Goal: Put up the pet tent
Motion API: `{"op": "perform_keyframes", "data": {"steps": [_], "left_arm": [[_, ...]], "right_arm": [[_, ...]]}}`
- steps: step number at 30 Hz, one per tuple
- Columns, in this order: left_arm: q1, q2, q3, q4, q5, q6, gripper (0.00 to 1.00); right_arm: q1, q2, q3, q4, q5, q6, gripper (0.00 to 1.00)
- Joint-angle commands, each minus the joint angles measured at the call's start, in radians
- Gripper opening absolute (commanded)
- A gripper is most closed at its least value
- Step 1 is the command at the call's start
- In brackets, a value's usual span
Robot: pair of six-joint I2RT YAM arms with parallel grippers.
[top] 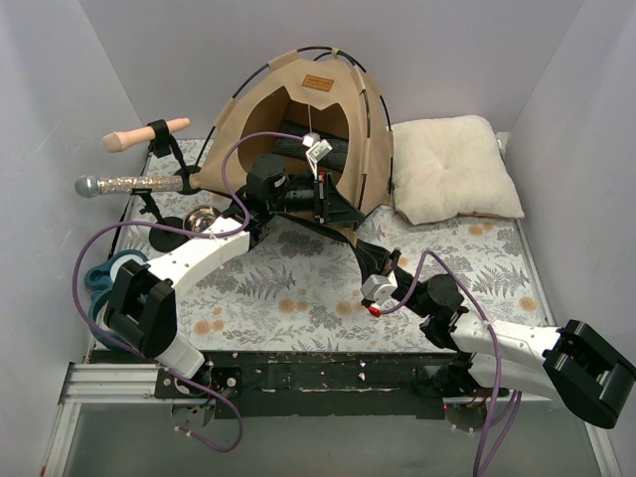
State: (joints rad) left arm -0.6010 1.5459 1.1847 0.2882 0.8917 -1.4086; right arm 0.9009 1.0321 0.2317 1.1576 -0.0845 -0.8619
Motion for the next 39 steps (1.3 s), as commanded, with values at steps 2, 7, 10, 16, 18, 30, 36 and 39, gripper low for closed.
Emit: {"op": "perform_keyframes", "data": {"steps": [2,7,10,16,18,30,36,39], "left_arm": [[0.038,-0.02,0.029,0.091,-0.234,0.043,0.0],[0.038,-0.003,0.041,0.1,-0.241,0.019,0.0],[0.038,0.002,0.044,0.111,-0.246,0.007,0.0],[0.038,0.017,0.056,0.12,-0.247,-0.03,0.0],[0.038,0.022,0.061,0.118,-0.252,-0.027,0.0],[0.038,0.036,0.084,0.112,-0.266,-0.039,0.0],[0.04,0.046,0.116,0.121,-0.272,-0.059,0.0],[0.04,0.049,0.127,0.112,-0.27,-0.061,0.0]], "right_arm": [[0.059,-0.017,-0.04,-0.065,-0.155,0.006,0.01],[0.067,-0.024,-0.051,-0.076,-0.176,-0.005,0.01],[0.07,-0.029,-0.051,-0.081,-0.193,-0.012,0.01],[0.073,-0.038,-0.055,-0.096,-0.213,-0.02,0.01],[0.075,-0.043,-0.058,-0.102,-0.224,-0.026,0.01],[0.078,-0.053,-0.069,-0.119,-0.239,-0.035,0.01],[0.079,-0.056,-0.081,-0.13,-0.241,-0.038,0.01],[0.078,-0.064,-0.084,-0.136,-0.239,-0.039,0.01]]}}
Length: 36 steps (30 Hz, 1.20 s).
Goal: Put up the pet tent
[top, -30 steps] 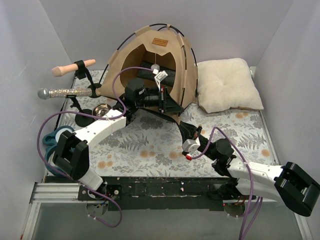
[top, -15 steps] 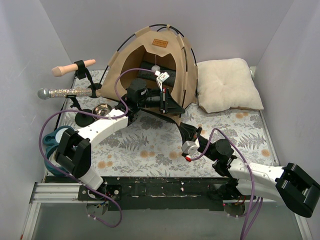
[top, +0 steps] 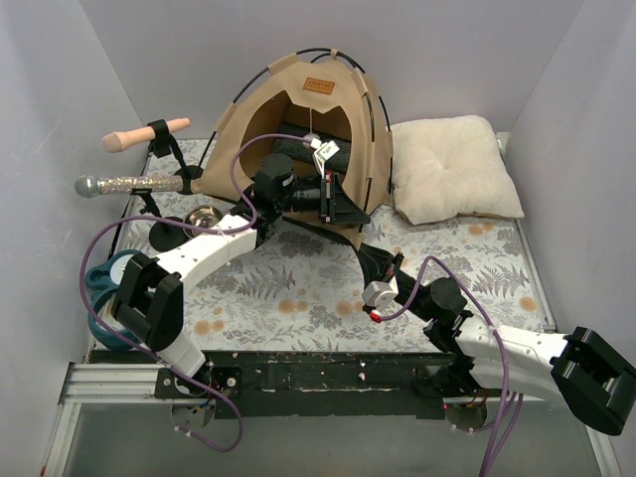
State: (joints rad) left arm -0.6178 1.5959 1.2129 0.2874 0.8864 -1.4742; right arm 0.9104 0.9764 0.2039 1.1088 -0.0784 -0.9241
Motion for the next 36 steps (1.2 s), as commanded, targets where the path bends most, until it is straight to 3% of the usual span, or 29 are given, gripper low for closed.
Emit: {"op": "perform_keyframes", "data": {"steps": [1,17,36], "left_arm": [[0.056,-0.001,0.102,0.111,-0.265,0.006,0.0],[0.056,0.029,0.143,0.099,-0.276,-0.049,0.0],[0.066,-0.04,0.056,0.026,-0.259,0.026,0.0]], "right_arm": [[0.07,-0.008,-0.058,-0.089,-0.244,0.022,0.01],[0.07,-0.015,-0.06,-0.121,-0.256,0.013,0.01],[0.07,-0.041,-0.055,-0.141,-0.212,0.024,0.01]]}}
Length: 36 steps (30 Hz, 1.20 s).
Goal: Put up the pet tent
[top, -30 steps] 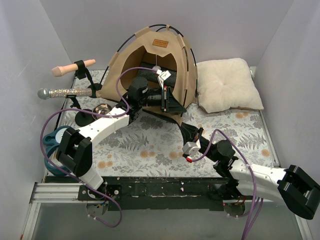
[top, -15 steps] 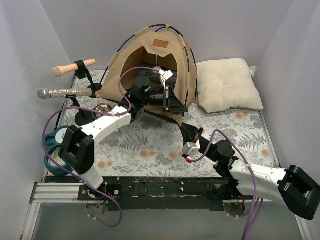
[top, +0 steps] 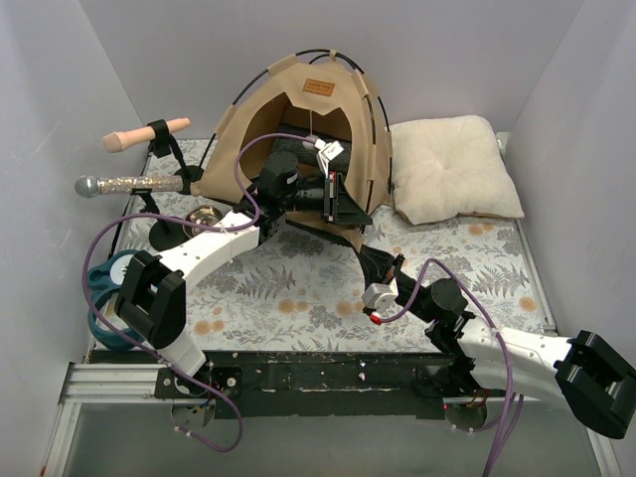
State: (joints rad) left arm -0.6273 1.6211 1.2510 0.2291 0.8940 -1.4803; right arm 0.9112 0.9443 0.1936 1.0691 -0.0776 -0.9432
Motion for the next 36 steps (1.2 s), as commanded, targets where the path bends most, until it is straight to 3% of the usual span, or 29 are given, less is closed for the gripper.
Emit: {"op": "perform_keyframes", "data": {"steps": [1,36], "left_arm": [[0.075,-0.066,0.016,0.084,-0.267,0.034,0.0],[0.064,-0.089,-0.084,0.056,-0.242,0.081,0.0]], "right_arm": [[0.069,-0.01,-0.046,-0.101,-0.211,0.043,0.01],[0.069,-0.022,-0.034,-0.107,-0.172,0.049,0.01]]}}
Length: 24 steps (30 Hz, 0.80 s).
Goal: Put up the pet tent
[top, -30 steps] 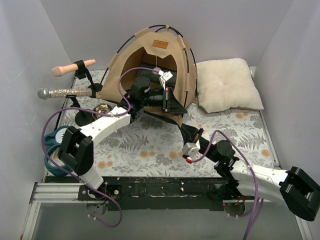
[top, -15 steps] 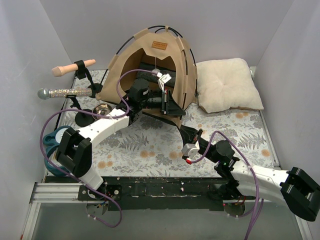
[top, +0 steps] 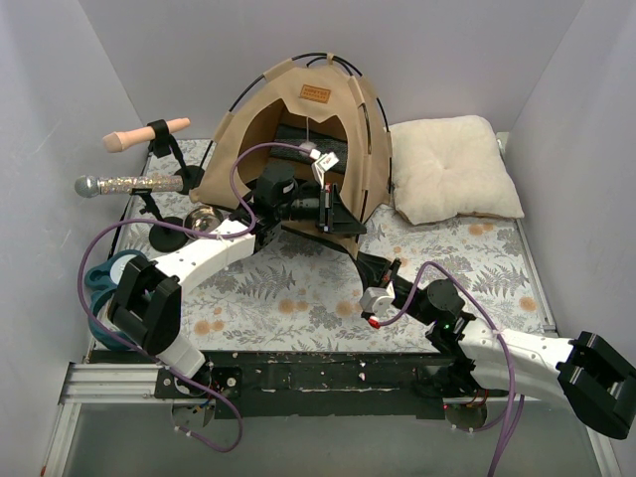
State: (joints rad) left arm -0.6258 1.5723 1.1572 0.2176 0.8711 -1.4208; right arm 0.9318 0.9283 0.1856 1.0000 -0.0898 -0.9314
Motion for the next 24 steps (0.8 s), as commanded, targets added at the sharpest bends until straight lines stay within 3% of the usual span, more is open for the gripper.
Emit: {"op": "perform_keyframes", "data": {"steps": [1,24], "left_arm": [[0.06,-0.041,0.009,0.068,-0.219,0.023,0.0],[0.032,-0.089,-0.076,0.055,-0.213,0.082,0.0]], "right_arm": [[0.048,-0.005,-0.026,-0.037,-0.16,0.039,0.01],[0.048,0.03,0.037,-0.058,-0.07,0.157,0.01]]}}
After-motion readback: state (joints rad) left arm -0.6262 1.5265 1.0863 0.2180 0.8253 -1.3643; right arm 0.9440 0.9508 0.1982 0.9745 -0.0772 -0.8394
